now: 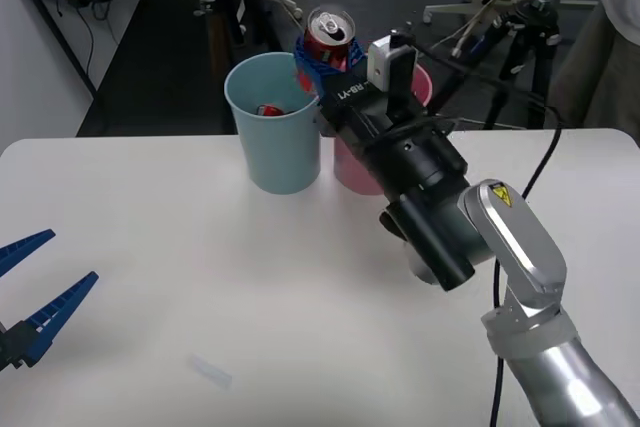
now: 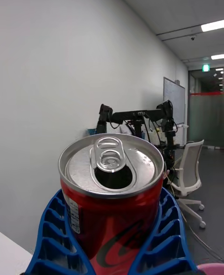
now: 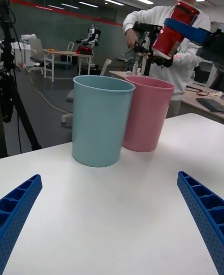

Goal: Grasp the object on the table and drop it into the matching bin: aluminum can to the light blue bin, PET bottle to the pink bin.

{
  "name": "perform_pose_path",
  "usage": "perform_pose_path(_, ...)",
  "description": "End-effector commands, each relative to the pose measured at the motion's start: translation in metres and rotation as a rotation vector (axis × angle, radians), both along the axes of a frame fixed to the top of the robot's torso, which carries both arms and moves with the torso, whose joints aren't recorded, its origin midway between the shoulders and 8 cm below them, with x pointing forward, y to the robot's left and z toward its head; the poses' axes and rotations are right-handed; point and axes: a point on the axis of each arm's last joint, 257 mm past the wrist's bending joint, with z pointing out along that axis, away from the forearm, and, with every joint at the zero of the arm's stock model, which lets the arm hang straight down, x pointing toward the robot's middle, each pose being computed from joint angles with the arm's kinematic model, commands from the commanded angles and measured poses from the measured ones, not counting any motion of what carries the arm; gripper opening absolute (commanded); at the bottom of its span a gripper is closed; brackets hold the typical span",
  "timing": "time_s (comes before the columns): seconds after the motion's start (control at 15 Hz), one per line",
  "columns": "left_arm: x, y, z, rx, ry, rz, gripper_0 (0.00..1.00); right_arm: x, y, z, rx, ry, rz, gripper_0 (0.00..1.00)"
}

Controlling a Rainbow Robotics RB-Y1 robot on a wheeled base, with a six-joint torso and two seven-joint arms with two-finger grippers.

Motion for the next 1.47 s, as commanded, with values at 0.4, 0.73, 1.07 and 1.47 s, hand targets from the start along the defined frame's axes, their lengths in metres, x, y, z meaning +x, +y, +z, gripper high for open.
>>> perform_pose_path(0.4,0.000,0.000,0.000,0.000,0.000,0.000,1.00,0.077,0.048,0.005,-0.042,0.107,-0.061,0.00)
perform_pose_path(0.73,0.000,0.000,0.000,0.000,0.000,0.000,1.00,0.109,0.065,-0.016,-0.078,0.193,-0.097,0.00)
perform_pose_path(1.07,0.000,0.000,0.000,0.000,0.000,0.000,1.00,0.116,0.073,-0.036,-0.104,0.235,-0.115,0.00)
perform_pose_path(1.47,0.000,0.000,0.000,0.000,0.000,0.000,1.00,0.115,0.074,-0.038,-0.106,0.238,-0.112,0.00)
